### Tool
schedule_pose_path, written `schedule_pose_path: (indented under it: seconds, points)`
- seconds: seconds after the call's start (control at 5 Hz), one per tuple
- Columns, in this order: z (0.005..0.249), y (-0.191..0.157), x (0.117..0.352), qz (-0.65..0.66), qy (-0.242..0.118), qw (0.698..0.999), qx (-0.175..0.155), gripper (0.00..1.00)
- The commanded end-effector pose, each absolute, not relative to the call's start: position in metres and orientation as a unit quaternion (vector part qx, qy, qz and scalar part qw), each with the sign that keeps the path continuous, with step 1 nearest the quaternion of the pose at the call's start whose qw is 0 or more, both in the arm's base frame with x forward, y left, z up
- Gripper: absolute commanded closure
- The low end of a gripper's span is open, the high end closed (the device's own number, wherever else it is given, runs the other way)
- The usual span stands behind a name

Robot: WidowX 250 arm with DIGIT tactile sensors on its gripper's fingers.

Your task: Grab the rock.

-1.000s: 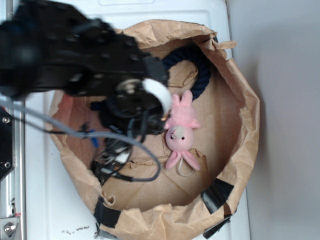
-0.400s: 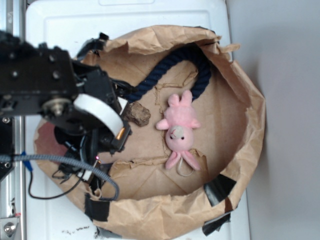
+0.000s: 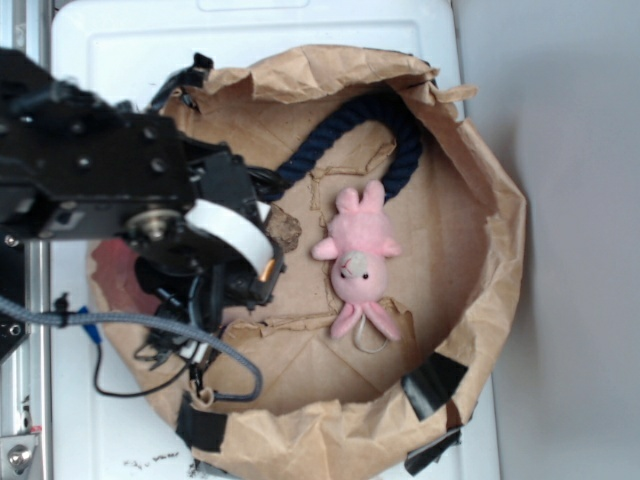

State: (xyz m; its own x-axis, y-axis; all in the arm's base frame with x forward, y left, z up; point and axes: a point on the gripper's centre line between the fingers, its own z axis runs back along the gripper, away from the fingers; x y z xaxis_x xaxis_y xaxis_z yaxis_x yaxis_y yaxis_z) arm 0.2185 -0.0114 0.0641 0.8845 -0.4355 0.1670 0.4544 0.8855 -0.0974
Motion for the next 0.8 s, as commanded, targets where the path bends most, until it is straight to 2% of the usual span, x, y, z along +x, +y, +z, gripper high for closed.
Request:
schedule_pose_path:
  seconds: [0.0, 0.4, 0.6]
  points:
    - [0.082, -0.003, 0.221, -0.228, -0.087, 0.967, -0.071, 0.0]
    - [0.106, 0.013, 0.225, -0.214, -0.077, 0.97, -0.091, 0.0]
    - [0.113, 0.018, 0.229, -0.204, -0.069, 0.972, -0.09, 0.0]
